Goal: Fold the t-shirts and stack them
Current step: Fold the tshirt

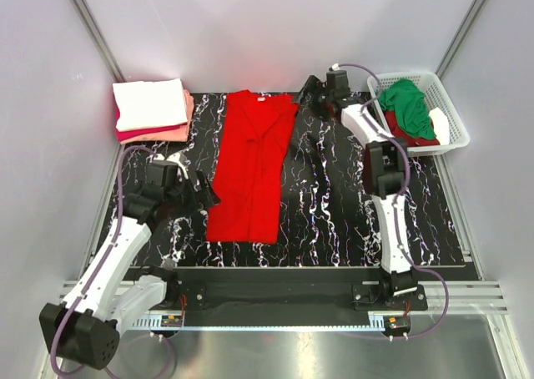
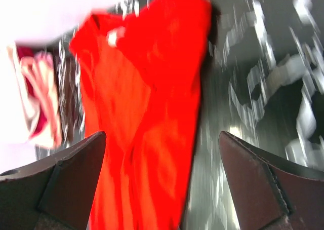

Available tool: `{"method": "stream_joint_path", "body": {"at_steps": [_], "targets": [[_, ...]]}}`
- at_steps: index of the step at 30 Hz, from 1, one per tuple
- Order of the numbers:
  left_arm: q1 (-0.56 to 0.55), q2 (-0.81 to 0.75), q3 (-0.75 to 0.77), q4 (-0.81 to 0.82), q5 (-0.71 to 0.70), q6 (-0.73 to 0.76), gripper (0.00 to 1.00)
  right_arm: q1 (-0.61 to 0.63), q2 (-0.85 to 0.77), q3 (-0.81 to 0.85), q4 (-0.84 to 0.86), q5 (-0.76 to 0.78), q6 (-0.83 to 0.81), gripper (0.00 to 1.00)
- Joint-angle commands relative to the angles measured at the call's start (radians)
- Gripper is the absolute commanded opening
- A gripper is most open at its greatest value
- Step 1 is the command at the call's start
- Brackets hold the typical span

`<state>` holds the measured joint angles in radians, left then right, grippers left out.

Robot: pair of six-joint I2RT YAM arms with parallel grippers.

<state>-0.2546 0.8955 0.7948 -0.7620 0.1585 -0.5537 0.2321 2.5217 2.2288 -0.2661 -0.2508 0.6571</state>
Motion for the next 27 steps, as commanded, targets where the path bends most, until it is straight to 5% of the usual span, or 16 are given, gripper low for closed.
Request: {"method": "stream_joint_path", "body": {"at_steps": [1,7,12,15,20,27], "targets": [[-0.005,0.048,-0.034,0.121,0.013,-0.049,0.99,-0.010,-0.326,-0.206,-0.099,0.065,-0.062,1.00],[-0.002,0.180,-0.071,0.239,-0.011,-0.103,0.99,0.107,-0.642,-0.771,-0.176,-0.049,0.044,0.99],[0.021,0.233,-0.083,0.292,0.039,-0.123,0.98,0.246,-0.801,-1.119,-0.070,-0.027,0.188,0.82],[0.023,0.214,-0.108,0.296,0.036,-0.127,0.97,0.328,-0.825,-1.228,-0.027,-0.030,0.246,0.67],[0.023,0.180,-0.166,0.300,0.015,-0.141,0.97,0.472,-0.798,-1.285,0.025,-0.004,0.295,0.62],[0.023,0.164,-0.275,0.345,0.010,-0.190,0.94,0.524,-0.759,-1.258,0.028,-0.004,0.314,0.47]]}}
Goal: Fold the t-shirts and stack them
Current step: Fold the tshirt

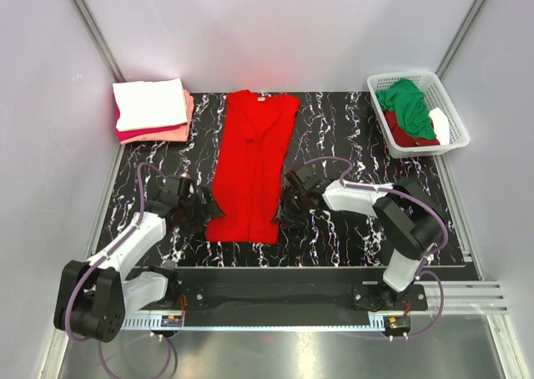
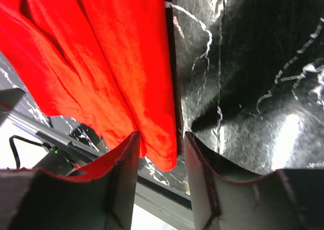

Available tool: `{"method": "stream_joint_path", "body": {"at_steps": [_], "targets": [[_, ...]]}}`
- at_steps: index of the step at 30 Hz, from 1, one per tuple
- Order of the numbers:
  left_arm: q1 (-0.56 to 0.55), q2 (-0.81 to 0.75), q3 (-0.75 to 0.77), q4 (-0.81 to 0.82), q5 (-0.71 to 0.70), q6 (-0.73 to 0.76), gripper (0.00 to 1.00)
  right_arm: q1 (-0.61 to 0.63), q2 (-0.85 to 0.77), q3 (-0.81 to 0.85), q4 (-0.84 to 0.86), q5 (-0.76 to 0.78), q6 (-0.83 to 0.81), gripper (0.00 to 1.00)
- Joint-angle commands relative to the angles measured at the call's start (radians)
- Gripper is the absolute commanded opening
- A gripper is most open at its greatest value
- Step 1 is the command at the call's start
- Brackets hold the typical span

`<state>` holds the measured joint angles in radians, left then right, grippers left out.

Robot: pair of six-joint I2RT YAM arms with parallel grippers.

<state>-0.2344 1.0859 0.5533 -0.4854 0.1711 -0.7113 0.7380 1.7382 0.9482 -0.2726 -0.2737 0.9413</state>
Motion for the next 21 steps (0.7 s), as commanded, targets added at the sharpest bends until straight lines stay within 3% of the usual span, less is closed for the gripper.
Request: {"method": "stream_joint_path", "body": {"at_steps": [1,4,8,9,11,13,21], "targets": [[0.003,-0.026,-0.052,0.071,-0.002,-0.045,0.94,0.027,0.035,0.026,0.042,0.013,0.037,0.46],[0.003,-0.023,-0.069,0.076,-0.008,-0.056,0.93,0.061,0.057,0.018,0.056,0.004,0.059,0.41],[0.003,-0.017,-0.105,0.082,-0.016,-0.057,0.90,0.064,0.031,-0.008,0.069,0.019,0.065,0.21],[0.003,-0.014,-0.111,0.093,-0.016,-0.057,0.88,0.066,0.027,0.006,0.056,0.024,0.045,0.10],[0.001,0.000,-0.127,0.106,-0.001,-0.059,0.67,0.060,0.006,0.024,0.003,0.057,0.028,0.00],[-0.009,0.003,-0.142,0.126,0.016,-0.069,0.52,0.046,-0.017,0.038,-0.046,0.076,0.007,0.00],[-0.091,-0.098,-0.150,0.079,0.024,-0.128,0.46,-0.040,-0.253,-0.064,-0.180,0.136,-0.048,0.00]]}}
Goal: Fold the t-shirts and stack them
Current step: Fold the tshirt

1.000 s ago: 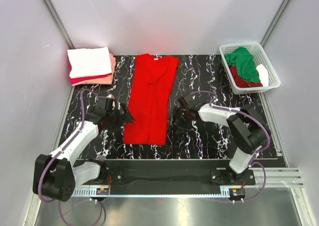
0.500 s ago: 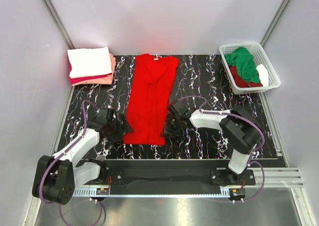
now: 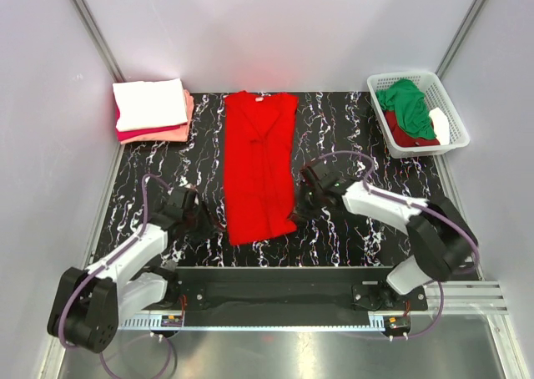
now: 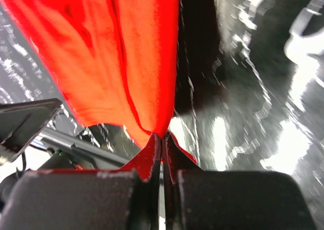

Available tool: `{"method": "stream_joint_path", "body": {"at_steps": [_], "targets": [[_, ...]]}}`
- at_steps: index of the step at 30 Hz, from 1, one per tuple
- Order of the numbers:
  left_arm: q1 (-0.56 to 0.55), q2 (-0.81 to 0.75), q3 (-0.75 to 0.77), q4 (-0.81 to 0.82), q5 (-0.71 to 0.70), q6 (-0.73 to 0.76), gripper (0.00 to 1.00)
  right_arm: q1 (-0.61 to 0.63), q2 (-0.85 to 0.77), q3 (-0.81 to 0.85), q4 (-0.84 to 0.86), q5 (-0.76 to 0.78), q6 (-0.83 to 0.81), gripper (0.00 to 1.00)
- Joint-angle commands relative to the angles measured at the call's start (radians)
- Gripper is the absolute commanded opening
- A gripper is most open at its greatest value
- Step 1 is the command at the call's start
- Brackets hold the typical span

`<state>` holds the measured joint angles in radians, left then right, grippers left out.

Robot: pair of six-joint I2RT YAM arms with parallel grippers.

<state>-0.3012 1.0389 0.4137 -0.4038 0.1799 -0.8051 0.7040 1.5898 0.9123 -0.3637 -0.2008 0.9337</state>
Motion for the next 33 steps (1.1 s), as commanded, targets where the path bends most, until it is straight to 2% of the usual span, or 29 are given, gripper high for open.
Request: {"method": "stream_joint_path", "body": {"at_steps": [1,5,6,7,8,9,10,12,16,33], "targets": [[-0.036,-0.062,-0.015,-0.007,0.023,-0.039,0.47,-0.008,-0.122,-0.038,-0.115,0.066,-0.042,0.00],[-0.062,-0.121,-0.029,-0.033,0.024,-0.062,0.55,-0.006,-0.203,-0.104,-0.146,0.060,-0.021,0.00],[-0.065,-0.129,-0.030,-0.038,0.026,-0.068,0.62,-0.006,-0.217,-0.142,-0.144,0.054,-0.006,0.00],[-0.075,-0.135,-0.033,-0.041,0.023,-0.071,0.66,-0.006,-0.228,-0.159,-0.139,0.048,-0.003,0.08],[-0.079,-0.145,-0.036,-0.043,0.020,-0.072,0.69,-0.006,-0.241,-0.188,-0.135,0.026,-0.004,0.43],[-0.090,-0.146,-0.038,-0.043,0.018,-0.075,0.73,-0.005,-0.248,-0.196,-0.136,0.018,-0.007,0.56],[-0.095,-0.146,-0.041,-0.040,0.020,-0.075,0.74,-0.003,-0.257,-0.200,-0.161,0.027,-0.010,0.67],[-0.110,-0.139,-0.050,-0.015,0.026,-0.083,0.75,-0.001,-0.274,-0.210,-0.187,0.049,-0.021,0.77],[-0.157,-0.106,-0.061,0.042,0.040,-0.114,0.73,-0.001,-0.306,-0.248,-0.192,0.064,-0.016,0.77],[-0.369,-0.016,-0.088,0.171,-0.031,-0.267,0.61,0.009,-0.179,-0.208,-0.172,0.061,-0.061,0.48]]}}
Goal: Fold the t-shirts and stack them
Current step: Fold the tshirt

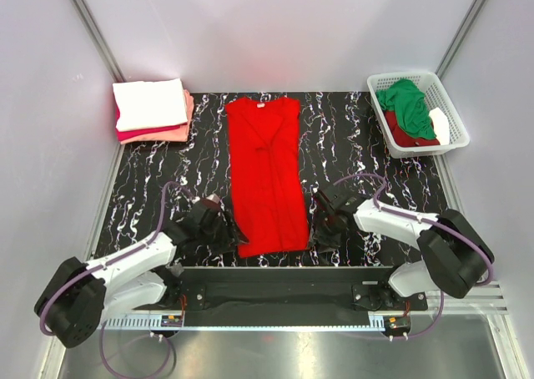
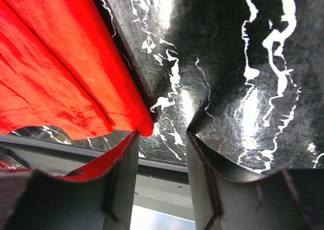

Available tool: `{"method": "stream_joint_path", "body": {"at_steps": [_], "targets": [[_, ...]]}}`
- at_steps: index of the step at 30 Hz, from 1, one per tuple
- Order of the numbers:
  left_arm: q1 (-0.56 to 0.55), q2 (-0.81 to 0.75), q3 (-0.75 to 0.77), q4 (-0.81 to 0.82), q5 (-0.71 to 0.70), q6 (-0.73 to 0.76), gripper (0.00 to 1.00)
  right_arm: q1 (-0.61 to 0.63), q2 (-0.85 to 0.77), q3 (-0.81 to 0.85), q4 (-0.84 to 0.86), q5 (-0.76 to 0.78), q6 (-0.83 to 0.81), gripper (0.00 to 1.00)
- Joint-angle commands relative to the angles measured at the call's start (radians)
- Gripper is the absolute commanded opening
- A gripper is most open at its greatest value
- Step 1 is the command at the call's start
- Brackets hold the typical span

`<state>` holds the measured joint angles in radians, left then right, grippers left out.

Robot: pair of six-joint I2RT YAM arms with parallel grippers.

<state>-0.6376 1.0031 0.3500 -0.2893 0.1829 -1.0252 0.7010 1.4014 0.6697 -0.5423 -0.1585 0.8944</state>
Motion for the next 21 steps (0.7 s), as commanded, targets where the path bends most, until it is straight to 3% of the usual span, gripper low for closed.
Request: {"method": "stream_joint_path", "body": {"at_steps": [1,12,16,17,19,20,21], "targets": [[-0.040,0.034,-0.026,0.068,-0.036,-0.053,0.61,0.017,0.008,0.036,0.008,0.023,-0.022,0.47],[-0.106,0.081,-0.031,0.091,-0.054,-0.087,0.49,0.035,0.036,0.071,-0.001,0.057,-0.046,0.32],[-0.116,0.075,-0.032,0.087,-0.060,-0.092,0.36,0.038,0.036,0.073,0.007,0.060,-0.058,0.26],[-0.117,0.074,-0.032,0.085,-0.062,-0.095,0.26,0.038,0.038,0.073,0.004,0.060,-0.058,0.22],[-0.119,0.075,-0.029,0.082,-0.062,-0.096,0.18,0.038,0.039,0.073,0.004,0.059,-0.061,0.17],[-0.119,0.078,-0.028,0.079,-0.063,-0.098,0.08,0.038,0.036,0.073,0.007,0.059,-0.061,0.12],[-0.120,0.077,-0.025,0.078,-0.062,-0.099,0.04,0.040,0.031,0.071,0.008,0.059,-0.061,0.08]]}}
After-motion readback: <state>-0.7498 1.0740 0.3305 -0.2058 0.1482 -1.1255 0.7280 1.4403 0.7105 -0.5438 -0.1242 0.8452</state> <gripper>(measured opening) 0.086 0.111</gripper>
